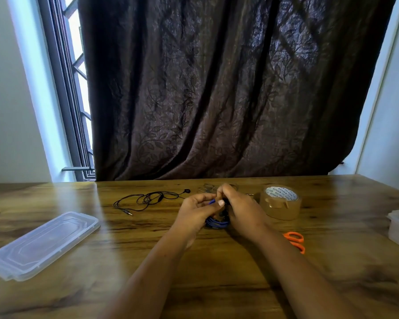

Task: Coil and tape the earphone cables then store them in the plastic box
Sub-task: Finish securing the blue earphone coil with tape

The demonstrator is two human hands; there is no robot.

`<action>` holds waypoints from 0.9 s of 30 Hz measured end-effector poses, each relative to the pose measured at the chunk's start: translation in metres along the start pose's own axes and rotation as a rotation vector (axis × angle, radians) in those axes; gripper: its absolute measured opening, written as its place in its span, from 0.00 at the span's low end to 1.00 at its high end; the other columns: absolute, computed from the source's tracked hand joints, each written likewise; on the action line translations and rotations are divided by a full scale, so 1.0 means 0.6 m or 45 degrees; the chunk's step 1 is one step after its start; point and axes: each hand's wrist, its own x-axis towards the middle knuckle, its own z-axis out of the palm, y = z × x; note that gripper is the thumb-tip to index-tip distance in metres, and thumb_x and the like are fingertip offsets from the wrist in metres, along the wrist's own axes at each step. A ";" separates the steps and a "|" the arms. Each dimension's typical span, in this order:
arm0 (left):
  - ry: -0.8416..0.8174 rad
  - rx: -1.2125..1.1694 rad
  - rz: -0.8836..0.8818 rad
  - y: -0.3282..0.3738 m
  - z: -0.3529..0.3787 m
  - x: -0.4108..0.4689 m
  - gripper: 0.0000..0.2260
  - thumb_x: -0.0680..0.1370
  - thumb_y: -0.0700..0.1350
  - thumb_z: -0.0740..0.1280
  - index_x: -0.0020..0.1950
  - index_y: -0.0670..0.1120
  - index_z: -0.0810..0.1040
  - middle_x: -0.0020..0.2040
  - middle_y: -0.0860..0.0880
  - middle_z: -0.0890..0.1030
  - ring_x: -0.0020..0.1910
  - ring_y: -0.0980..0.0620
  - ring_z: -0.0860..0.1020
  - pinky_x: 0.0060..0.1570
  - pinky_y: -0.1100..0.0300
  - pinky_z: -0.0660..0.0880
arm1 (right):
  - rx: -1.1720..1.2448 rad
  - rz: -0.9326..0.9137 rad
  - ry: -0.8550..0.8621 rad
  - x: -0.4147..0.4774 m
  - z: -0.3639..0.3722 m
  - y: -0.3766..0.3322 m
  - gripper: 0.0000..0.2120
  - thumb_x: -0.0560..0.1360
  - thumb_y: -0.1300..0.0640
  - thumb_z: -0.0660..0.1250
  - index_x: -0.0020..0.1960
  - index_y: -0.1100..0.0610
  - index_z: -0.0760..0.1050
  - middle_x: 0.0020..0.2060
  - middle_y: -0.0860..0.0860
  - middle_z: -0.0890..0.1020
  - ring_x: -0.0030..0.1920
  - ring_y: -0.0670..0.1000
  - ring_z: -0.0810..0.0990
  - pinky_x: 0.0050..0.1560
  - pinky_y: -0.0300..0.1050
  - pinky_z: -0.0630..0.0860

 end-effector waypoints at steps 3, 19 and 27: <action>0.052 -0.008 0.019 -0.002 0.001 0.000 0.09 0.72 0.41 0.72 0.52 0.43 0.80 0.48 0.42 0.84 0.45 0.48 0.83 0.50 0.53 0.79 | -0.027 0.001 -0.030 -0.001 -0.003 -0.004 0.14 0.75 0.66 0.58 0.51 0.47 0.65 0.46 0.49 0.79 0.45 0.52 0.78 0.37 0.49 0.73; 0.250 0.627 0.399 -0.001 0.001 -0.005 0.08 0.76 0.38 0.69 0.50 0.50 0.75 0.45 0.52 0.81 0.42 0.59 0.80 0.36 0.72 0.73 | -0.056 0.001 -0.007 0.002 0.008 0.000 0.15 0.76 0.63 0.60 0.55 0.46 0.63 0.46 0.50 0.81 0.44 0.53 0.80 0.41 0.55 0.77; 0.198 0.862 0.630 -0.007 -0.005 -0.006 0.10 0.77 0.37 0.66 0.53 0.50 0.71 0.44 0.52 0.79 0.43 0.61 0.79 0.40 0.69 0.75 | 0.017 -0.029 -0.013 0.007 0.013 0.002 0.12 0.78 0.57 0.63 0.58 0.49 0.65 0.48 0.48 0.79 0.45 0.48 0.78 0.39 0.43 0.74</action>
